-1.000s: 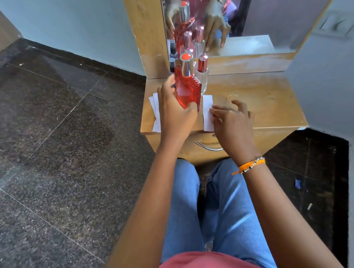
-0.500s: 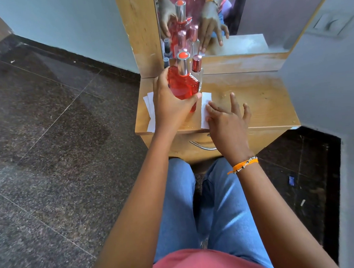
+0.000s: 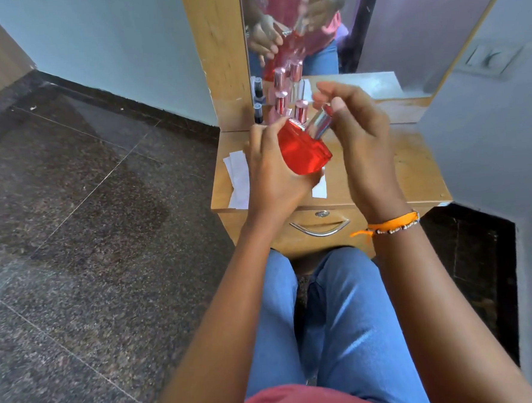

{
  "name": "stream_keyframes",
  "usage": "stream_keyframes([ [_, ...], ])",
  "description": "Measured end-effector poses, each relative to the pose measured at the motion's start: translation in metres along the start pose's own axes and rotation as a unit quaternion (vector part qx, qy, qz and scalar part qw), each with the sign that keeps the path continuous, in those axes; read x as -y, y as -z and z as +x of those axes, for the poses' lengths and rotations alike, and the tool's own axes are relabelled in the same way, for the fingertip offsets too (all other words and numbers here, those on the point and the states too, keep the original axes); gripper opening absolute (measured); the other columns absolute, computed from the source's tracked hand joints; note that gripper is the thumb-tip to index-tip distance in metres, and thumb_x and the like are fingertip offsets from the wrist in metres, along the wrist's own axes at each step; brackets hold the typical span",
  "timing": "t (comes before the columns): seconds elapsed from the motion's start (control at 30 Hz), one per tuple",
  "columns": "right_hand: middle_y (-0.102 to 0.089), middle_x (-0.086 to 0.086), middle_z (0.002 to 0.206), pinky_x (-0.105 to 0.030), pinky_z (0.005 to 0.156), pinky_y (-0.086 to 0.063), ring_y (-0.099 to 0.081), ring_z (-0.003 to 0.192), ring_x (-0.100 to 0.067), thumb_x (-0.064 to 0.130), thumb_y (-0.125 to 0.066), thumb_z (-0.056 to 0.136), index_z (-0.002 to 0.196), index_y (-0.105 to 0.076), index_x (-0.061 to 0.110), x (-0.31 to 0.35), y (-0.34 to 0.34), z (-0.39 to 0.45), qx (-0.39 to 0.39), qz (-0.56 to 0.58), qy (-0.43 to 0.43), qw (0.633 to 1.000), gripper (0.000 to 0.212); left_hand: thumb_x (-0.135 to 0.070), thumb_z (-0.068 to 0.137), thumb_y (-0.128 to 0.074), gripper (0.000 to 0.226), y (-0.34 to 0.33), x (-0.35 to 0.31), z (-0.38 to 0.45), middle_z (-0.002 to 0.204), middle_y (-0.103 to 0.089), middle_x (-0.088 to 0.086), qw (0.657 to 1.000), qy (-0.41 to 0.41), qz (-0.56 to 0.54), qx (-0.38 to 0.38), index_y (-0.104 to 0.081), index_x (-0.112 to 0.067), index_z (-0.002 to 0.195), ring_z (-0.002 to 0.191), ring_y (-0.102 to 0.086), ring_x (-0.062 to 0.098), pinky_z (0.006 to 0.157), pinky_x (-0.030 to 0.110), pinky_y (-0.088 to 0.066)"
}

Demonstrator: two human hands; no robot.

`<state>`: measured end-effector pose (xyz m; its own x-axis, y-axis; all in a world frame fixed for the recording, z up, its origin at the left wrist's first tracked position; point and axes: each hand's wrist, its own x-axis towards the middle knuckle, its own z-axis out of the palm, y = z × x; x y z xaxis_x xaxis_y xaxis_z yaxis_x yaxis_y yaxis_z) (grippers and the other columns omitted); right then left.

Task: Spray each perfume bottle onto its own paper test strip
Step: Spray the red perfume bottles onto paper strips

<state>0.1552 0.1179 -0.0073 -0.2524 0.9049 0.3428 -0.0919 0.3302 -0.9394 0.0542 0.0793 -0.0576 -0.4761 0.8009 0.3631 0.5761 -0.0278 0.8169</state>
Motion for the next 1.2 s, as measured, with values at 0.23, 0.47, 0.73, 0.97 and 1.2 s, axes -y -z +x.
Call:
stream_keyframes([
  [0.23, -0.032, 0.011, 0.043, -0.02, 0.042, -0.026, -0.029, 0.042, -0.007, 0.017, -0.042, 0.096, 0.067, -0.042, 0.013, 0.023, -0.021, 0.015, -0.105, 0.215, -0.122, 0.963, 0.03, -0.033, 0.049, -0.086, 0.082, 0.005, -0.009, -0.009, 0.112, -0.047, -0.003, 0.999, -0.047, -0.004, 0.027, -0.05, -0.016, 0.121, 0.103, -0.056, 0.013, 0.082, 0.026, -0.051],
  [0.47, -0.027, 0.007, 0.035, -0.021, 0.043, -0.019, -0.024, 0.034, -0.008, 0.033, -0.026, 0.102, 0.072, -0.046, 0.012, 0.032, 0.011, 0.036, 0.152, 0.337, -0.225, 0.901, 0.042, -0.04, 0.052, -0.076, 0.078, 0.021, -0.015, -0.019, 0.114, -0.053, 0.0, 0.987, -0.025, -0.114, 0.112, -0.053, -0.02, 0.125, 0.106, -0.057, 0.01, 0.09, 0.028, -0.052],
  [0.73, -0.036, 0.006, 0.047, -0.022, 0.046, -0.031, -0.035, 0.043, -0.011, 0.009, -0.05, 0.089, 0.064, -0.043, 0.015, 0.024, -0.007, 0.02, -0.137, 0.172, -0.172, 0.96, 0.027, -0.045, 0.048, -0.082, 0.094, 0.013, -0.031, -0.022, 0.118, -0.045, -0.002, 0.996, -0.042, 0.048, 0.064, -0.046, -0.02, 0.131, 0.111, -0.05, 0.019, 0.088, 0.041, -0.051],
  [0.97, -0.03, 0.006, 0.036, -0.018, 0.04, -0.031, -0.03, 0.034, -0.008, 0.029, -0.04, 0.092, 0.072, -0.05, 0.014, 0.025, 0.027, 0.035, 0.143, 0.469, -0.215, 0.845, 0.027, -0.048, 0.057, -0.067, 0.071, 0.026, -0.018, -0.029, 0.097, -0.064, -0.005, 0.938, 0.082, -0.235, 0.241, -0.06, -0.013, 0.119, 0.099, -0.059, 0.019, 0.094, 0.044, -0.046],
  [1.2, -0.054, 0.001, 0.077, -0.023, 0.057, -0.039, -0.049, 0.069, -0.012, -0.013, -0.036, 0.077, 0.082, -0.047, 0.018, -0.022, 0.048, 0.032, -0.03, 0.058, -0.126, 0.99, 0.033, -0.031, 0.064, -0.079, 0.064, 0.026, -0.016, -0.027, 0.123, -0.059, 0.001, 0.952, 0.112, -0.214, 0.188, -0.054, -0.028, 0.122, 0.11, -0.052, -0.001, 0.085, 0.011, -0.042],
])
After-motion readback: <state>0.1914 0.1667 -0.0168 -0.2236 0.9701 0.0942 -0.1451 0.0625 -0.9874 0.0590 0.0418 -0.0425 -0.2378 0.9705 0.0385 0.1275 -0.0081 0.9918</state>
